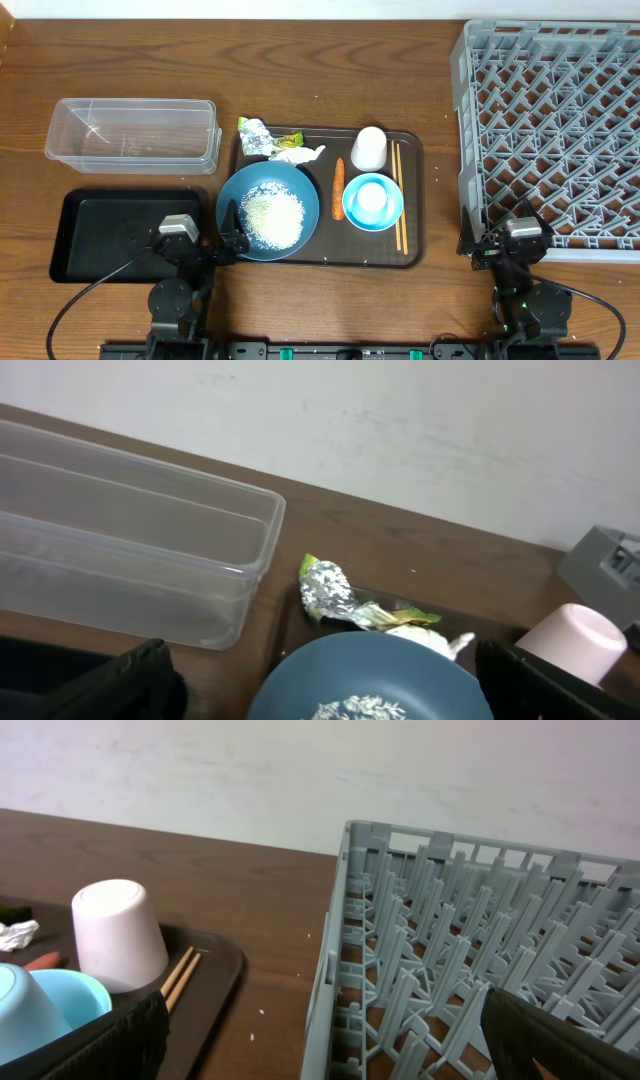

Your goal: Sort waste into correct bins and load items into the dishwasher rack

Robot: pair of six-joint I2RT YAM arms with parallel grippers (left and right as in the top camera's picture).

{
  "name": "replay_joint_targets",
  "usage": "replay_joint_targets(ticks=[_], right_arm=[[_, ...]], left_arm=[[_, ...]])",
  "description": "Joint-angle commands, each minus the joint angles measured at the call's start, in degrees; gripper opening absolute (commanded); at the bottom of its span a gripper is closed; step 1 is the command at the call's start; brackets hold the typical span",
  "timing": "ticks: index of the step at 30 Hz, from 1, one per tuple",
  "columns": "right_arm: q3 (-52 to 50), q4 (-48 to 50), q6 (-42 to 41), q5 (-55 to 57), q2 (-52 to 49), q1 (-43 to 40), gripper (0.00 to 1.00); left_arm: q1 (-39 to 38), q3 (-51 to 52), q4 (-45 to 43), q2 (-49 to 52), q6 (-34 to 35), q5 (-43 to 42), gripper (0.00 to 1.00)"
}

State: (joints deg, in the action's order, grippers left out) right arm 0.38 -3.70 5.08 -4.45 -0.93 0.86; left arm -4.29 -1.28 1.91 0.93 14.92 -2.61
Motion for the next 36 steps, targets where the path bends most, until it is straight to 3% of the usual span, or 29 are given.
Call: replay_joint_targets(ticks=[1, 6, 8, 17, 24, 30, 36], right_arm=[[-0.07, -0.31, 0.74, 0.37, 0.46, -0.48, 0.99], [-0.07, -0.31, 0.74, 0.37, 0.46, -0.48, 0.99], [-0.07, -0.31, 0.74, 0.37, 0.46, -0.48, 0.99], [-0.07, -0.31, 0.74, 0.37, 0.46, -0.48, 0.99], [-0.07, -0.31, 0.74, 0.37, 0.46, -0.48, 0.99], [-0.07, -0.31, 0.74, 0.37, 0.46, -0.48, 0.99], [-0.07, -0.31, 0.74, 0.39, 0.46, -0.48, 0.99]], left_arm=[[-0.17, 1.01, 1.20, 0.24, 11.47, -9.18, 0.99], [-0.17, 1.01, 0.61, 0.44, 21.35, -13.90, 0.99], [-0.17, 1.01, 0.66, 0.44, 22.36, -14.14, 0.99], [-0.17, 0.59, -0.68, 0.44, 24.26, -34.32, 0.99], [-0.17, -3.89, 0.24, 0.44, 28.33, -37.46, 0.99], [-0.17, -13.09, 14.16, 0.44, 25.07, -35.98, 0.99], [-0.17, -25.49, 35.63, 1.27, 18.64, -24.48, 0.99]])
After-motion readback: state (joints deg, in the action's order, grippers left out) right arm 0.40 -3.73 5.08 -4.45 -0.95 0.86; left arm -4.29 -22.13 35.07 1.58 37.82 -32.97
